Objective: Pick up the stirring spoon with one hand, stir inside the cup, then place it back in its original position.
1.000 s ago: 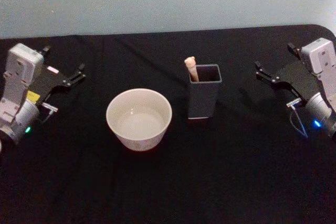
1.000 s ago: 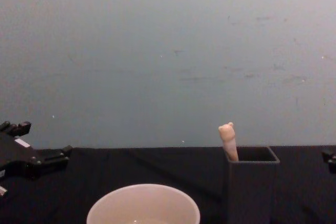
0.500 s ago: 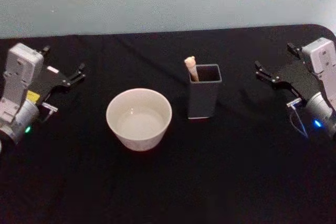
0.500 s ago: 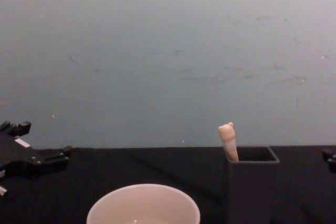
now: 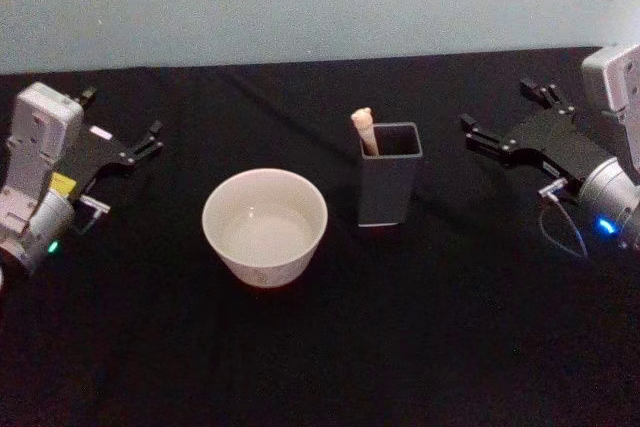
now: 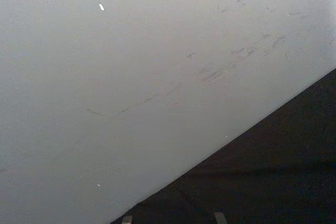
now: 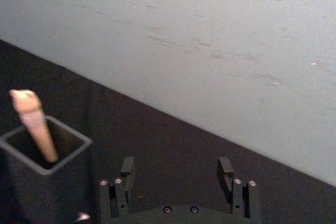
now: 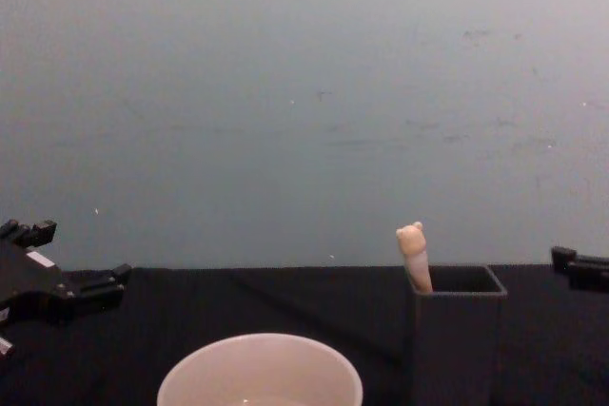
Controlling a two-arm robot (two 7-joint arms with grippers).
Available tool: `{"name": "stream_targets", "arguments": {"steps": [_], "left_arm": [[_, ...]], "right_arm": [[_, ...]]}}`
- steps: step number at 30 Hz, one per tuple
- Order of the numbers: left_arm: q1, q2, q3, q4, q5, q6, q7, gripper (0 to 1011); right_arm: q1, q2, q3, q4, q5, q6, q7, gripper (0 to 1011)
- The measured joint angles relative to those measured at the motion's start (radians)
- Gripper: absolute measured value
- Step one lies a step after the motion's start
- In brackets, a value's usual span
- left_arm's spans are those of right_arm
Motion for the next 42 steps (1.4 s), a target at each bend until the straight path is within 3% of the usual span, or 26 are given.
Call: {"name": "stream_targets", "arguments": {"steps": [10, 19, 30, 42], "left_arm": [[0.000, 0.000, 0.000, 0.000, 0.000, 0.000, 0.000, 1001], [0.000, 0.000, 0.000, 0.000, 0.000, 0.000, 0.000, 1001], [0.000, 0.000, 0.000, 0.000, 0.000, 0.000, 0.000, 1001], [0.000, 0.000, 0.000, 0.000, 0.000, 0.000, 0.000, 1001]], "right_arm": [[0.002, 0.003, 0.007, -0.104, 0.076, 0.142, 0.112, 1002], [0.036, -0.024, -0.016, -0.132, 0.097, 0.257, 0.172, 1002], [0.097, -0.097, -0.070, -0.091, 0.046, 0.318, 0.193, 1002], [0.134, -0.164, -0.085, -0.035, -0.006, 0.323, 0.185, 1002]]}}
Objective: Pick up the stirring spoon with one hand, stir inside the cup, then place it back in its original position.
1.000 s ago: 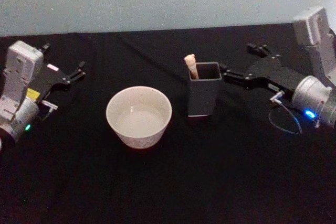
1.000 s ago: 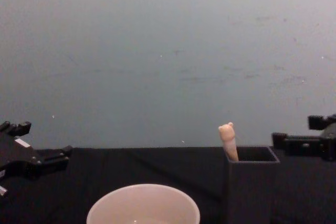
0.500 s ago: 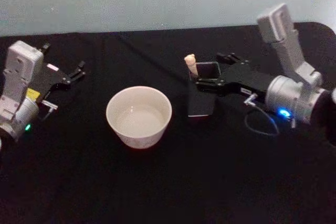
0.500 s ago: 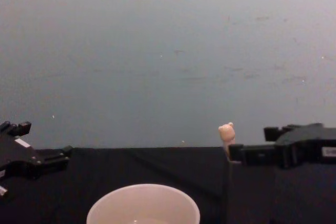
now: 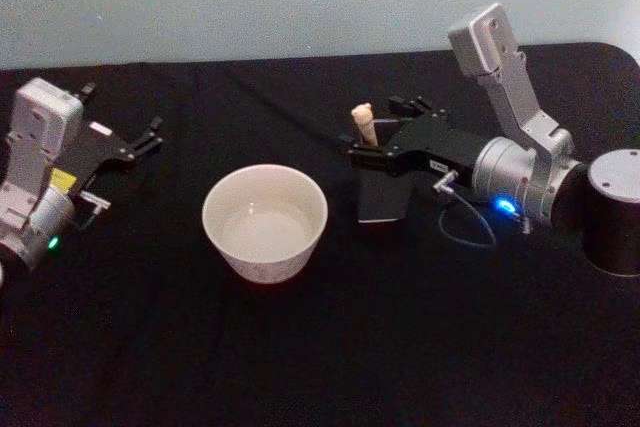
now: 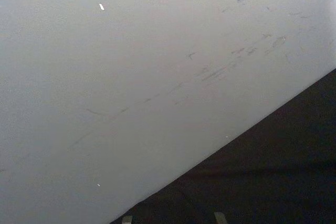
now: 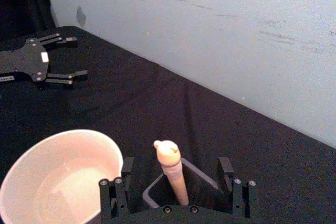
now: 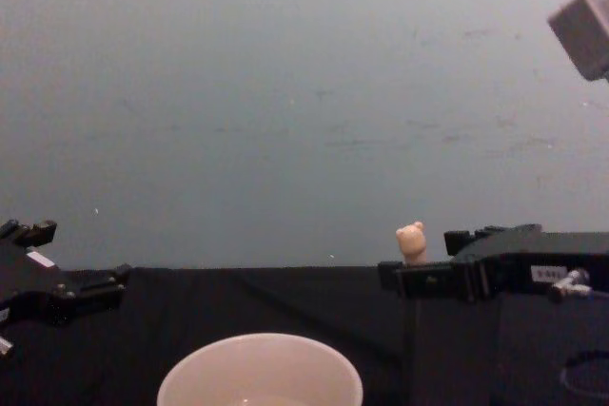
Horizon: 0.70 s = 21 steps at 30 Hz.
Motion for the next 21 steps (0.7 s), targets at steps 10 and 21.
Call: {"name": "stream_targets", "arguments": {"steps": [10, 21], "left_arm": [[0.000, 0.000, 0.000, 0.000, 0.000, 0.000, 0.000, 1001], [0.000, 0.000, 0.000, 0.000, 0.000, 0.000, 0.000, 1001]], "right_arm": [[0.013, -0.035, 0.004, 0.025, -0.027, 0.000, 0.002, 1002], [0.016, -0.049, 0.009, 0.036, -0.047, 0.002, 0.005, 1002]]}}
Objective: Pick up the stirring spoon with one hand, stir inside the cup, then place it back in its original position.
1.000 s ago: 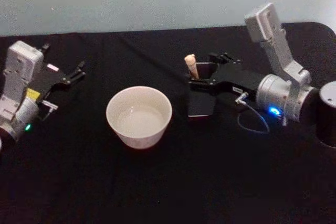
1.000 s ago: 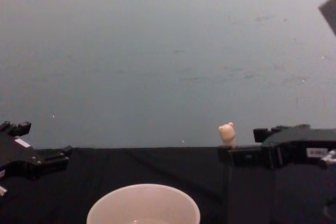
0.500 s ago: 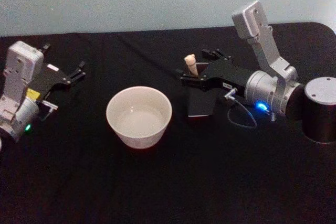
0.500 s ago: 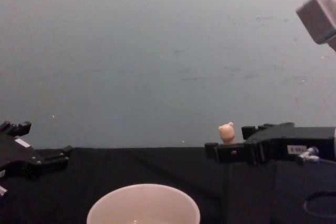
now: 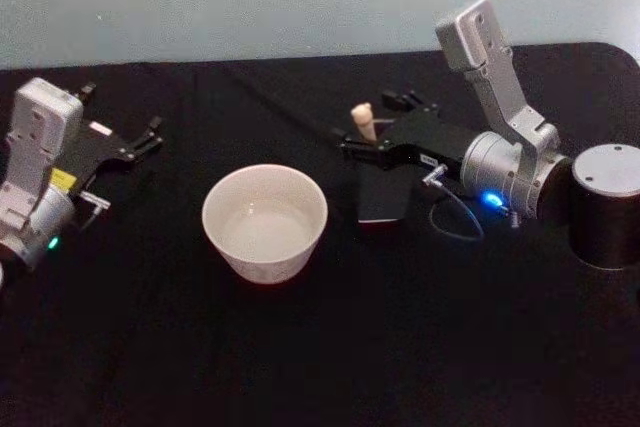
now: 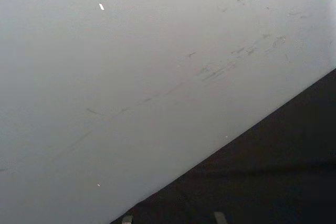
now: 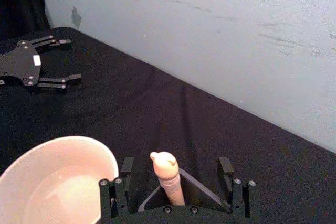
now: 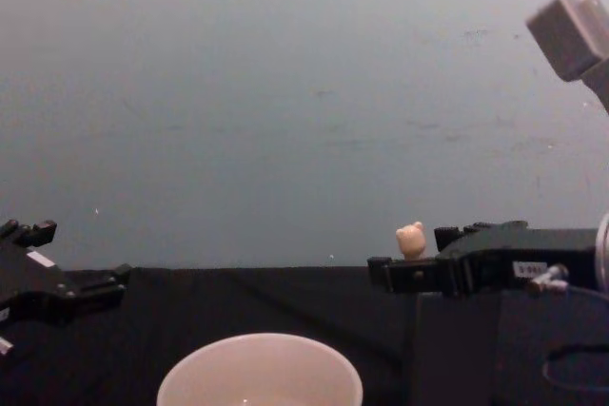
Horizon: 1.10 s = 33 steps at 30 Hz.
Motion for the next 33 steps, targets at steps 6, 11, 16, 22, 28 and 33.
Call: {"name": "stream_targets", "arguments": {"steps": [6, 11, 16, 22, 28, 33], "left_arm": [[0.000, 0.000, 0.000, 0.000, 0.000, 0.000, 0.000, 1001], [0.000, 0.000, 0.000, 0.000, 0.000, 0.000, 0.000, 1001], [0.000, 0.000, 0.000, 0.000, 0.000, 0.000, 0.000, 1001], [0.000, 0.000, 0.000, 0.000, 0.000, 0.000, 0.000, 1001], [0.000, 0.000, 0.000, 0.000, 0.000, 0.000, 0.000, 1001], [0.000, 0.000, 0.000, 0.000, 0.000, 0.000, 0.000, 1001]], "right_arm": [[0.000, 0.002, 0.000, -0.001, 0.002, 0.000, 0.000, 1002], [-0.001, 0.002, 0.000, -0.002, 0.004, 0.000, 0.000, 933], [-0.001, 0.003, 0.000, -0.003, 0.005, 0.000, 0.000, 791], [-0.002, 0.003, 0.000, -0.004, 0.006, 0.000, 0.000, 620], [-0.002, 0.004, 0.000, -0.004, 0.006, -0.001, 0.000, 416], [-0.002, 0.004, 0.000, -0.004, 0.007, -0.001, 0.000, 269]]}}
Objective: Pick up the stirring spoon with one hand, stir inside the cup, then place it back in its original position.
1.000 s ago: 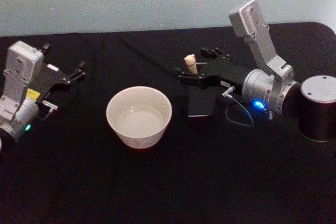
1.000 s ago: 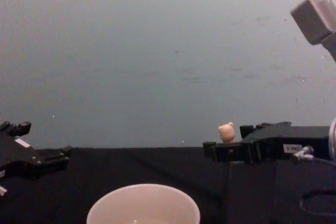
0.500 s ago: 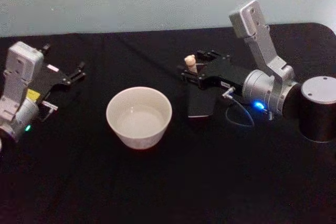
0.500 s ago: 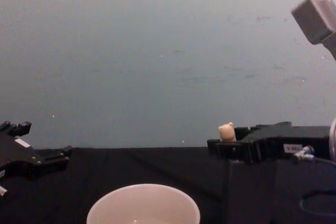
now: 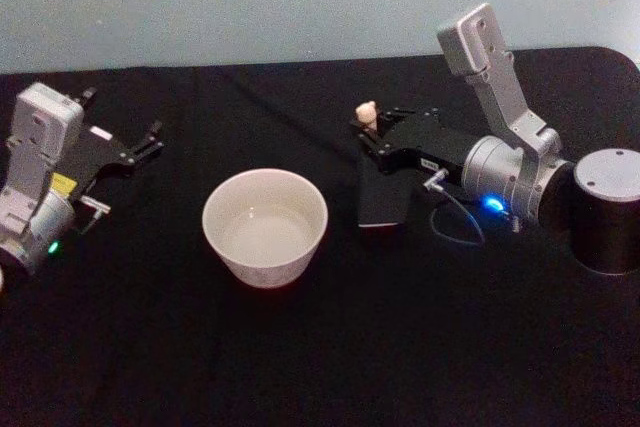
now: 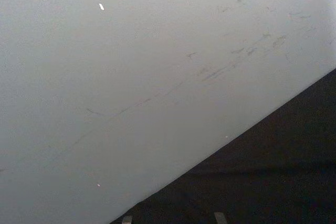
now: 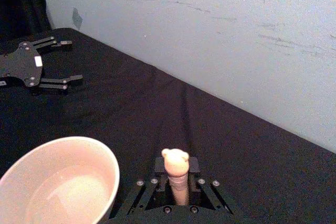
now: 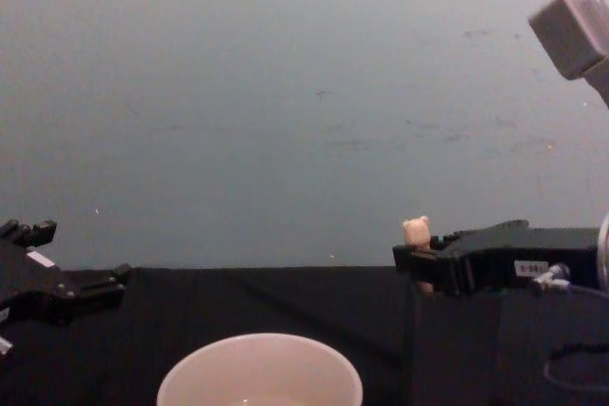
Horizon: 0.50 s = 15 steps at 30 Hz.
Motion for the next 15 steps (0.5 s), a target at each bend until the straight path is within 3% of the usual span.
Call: {"name": "stream_targets", "arguments": {"steps": [5, 15], "left_arm": [[0.000, 0.000, 0.000, 0.000, 0.000, 0.000, 0.000, 1001], [0.000, 0.000, 0.000, 0.000, 0.000, 0.000, 0.000, 1001]], "right_arm": [[0.000, 0.000, 0.000, 0.000, 0.001, 0.000, 0.000, 201], [0.000, 0.000, 0.000, 0.000, 0.001, 0.000, 0.000, 199]]}}
